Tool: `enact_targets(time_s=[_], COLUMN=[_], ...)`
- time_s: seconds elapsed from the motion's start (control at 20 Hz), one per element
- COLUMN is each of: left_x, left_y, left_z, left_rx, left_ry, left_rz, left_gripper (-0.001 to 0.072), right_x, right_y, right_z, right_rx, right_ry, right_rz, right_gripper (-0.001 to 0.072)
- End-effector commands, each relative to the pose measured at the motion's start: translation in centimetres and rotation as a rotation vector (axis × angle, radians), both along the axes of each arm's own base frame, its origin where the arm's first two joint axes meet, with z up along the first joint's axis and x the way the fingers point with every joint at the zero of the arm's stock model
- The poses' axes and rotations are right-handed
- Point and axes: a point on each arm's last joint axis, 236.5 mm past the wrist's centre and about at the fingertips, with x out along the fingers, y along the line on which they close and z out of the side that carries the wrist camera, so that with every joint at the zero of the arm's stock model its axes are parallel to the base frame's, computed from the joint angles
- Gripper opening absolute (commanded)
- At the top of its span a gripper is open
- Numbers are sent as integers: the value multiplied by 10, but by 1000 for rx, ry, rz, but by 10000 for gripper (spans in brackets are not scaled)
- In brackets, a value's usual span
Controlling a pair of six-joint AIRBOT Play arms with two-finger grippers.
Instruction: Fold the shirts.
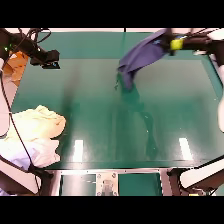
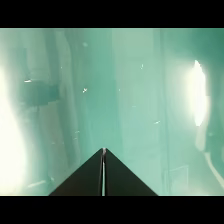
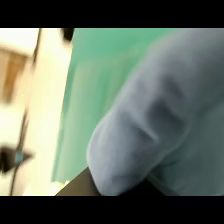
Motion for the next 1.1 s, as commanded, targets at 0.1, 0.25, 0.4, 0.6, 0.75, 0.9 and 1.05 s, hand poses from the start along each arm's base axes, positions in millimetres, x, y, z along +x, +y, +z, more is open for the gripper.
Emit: enact_targets(time_s=[0.1,0.25,0.4,0.6,0.75,0.9,1.05], left_x=[-3,-2,-3,-4,-6,-14,-20], left_y=[-6,-9,-10,-10,-10,-10,-10], left_z=[1,3,3,3,2,0,-1], left_rx=[-25,-43,-47,-46,-45,-41,-37], left_ry=[12,9,15,19,28,60,76], left_rz=[-8,-6,6,2,-3,-18,-42], left_gripper=[25,25,25,25,25,25,25], right_x=[-20,-44,-94,-186,-262,-339,-397], right_y=[-185,-271,-335,-386,-390,-377,-367], right_z=[40,16,-14,-42,-78,-125,-167], right_rx=[26,-4,-112,-315,-314,-258,-188], right_ry=[53,169,332,541,720,874,950], right_rz=[-422,-653,-813,-965,-1066,-1157,-1257], right_gripper=[11,11,9,9,10,10,10])
